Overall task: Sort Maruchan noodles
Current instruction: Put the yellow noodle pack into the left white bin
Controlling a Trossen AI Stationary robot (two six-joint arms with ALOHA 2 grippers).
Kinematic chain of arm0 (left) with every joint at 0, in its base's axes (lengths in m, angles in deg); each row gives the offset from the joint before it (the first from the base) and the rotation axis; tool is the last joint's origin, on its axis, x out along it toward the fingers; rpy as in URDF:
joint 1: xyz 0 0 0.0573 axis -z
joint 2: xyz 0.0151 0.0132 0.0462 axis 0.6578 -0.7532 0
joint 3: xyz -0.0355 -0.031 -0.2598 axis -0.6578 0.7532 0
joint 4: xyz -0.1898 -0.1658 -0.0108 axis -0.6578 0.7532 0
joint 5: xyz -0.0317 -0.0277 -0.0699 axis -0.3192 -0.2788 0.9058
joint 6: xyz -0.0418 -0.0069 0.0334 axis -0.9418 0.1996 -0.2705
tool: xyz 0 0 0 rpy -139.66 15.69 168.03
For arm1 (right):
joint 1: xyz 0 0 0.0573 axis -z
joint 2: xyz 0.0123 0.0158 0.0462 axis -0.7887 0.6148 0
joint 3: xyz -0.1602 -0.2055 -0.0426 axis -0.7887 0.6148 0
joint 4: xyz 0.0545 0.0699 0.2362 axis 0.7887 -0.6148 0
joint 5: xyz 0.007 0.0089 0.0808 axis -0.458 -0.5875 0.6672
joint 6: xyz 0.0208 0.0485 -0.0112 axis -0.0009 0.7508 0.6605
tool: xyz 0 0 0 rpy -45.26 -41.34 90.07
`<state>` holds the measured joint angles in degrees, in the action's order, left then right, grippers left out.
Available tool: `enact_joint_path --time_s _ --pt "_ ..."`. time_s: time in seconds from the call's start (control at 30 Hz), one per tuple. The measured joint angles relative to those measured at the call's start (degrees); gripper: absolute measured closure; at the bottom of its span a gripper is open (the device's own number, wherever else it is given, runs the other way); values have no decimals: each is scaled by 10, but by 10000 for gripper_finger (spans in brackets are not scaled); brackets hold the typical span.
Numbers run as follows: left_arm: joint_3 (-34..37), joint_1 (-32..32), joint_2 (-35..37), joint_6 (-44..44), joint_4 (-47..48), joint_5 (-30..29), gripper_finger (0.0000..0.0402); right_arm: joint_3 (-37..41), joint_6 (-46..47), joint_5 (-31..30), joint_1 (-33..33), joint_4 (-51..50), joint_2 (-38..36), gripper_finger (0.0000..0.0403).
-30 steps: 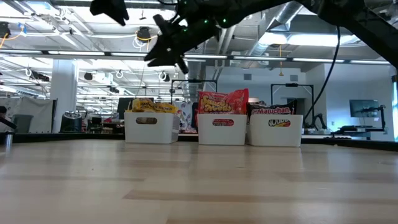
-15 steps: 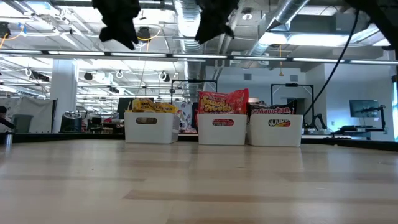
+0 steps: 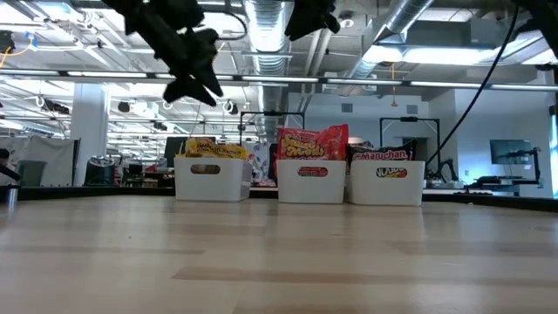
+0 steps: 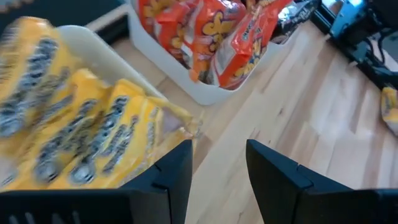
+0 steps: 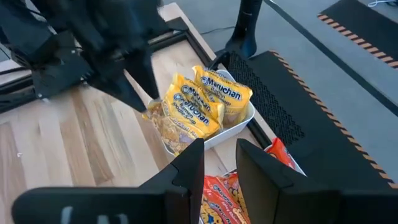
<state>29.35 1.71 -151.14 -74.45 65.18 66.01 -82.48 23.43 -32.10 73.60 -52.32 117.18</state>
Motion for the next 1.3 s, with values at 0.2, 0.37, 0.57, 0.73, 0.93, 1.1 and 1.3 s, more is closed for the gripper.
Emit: enact_joint_path --time_s 0.2,0.37,0.57,0.73,0.93,1.1,1.3 --pt "-5 -4 -89 10 -7 10 265 0 0 0 0 -16 0 286" --pt "-6 -13 -137 10 1 38 265 0 0 0 0 -35 0 286" --pt "-6 -19 -169 -2 17 48 265 0 0 0 0 -35 0 286" --pt "-7 -19 -193 -2 26 16 265 0 0 0 0 -35 1 286" --pt "-9 -21 -221 -4 23 -10 265 0 1 0 0 -36 1 286" --pt "-6 -25 -240 -4 7 -49 265 0 1 0 0 -36 1 286" --pt "-6 -28 -242 11 -4 -43 265 0 1 0 -2 -38 1 286"
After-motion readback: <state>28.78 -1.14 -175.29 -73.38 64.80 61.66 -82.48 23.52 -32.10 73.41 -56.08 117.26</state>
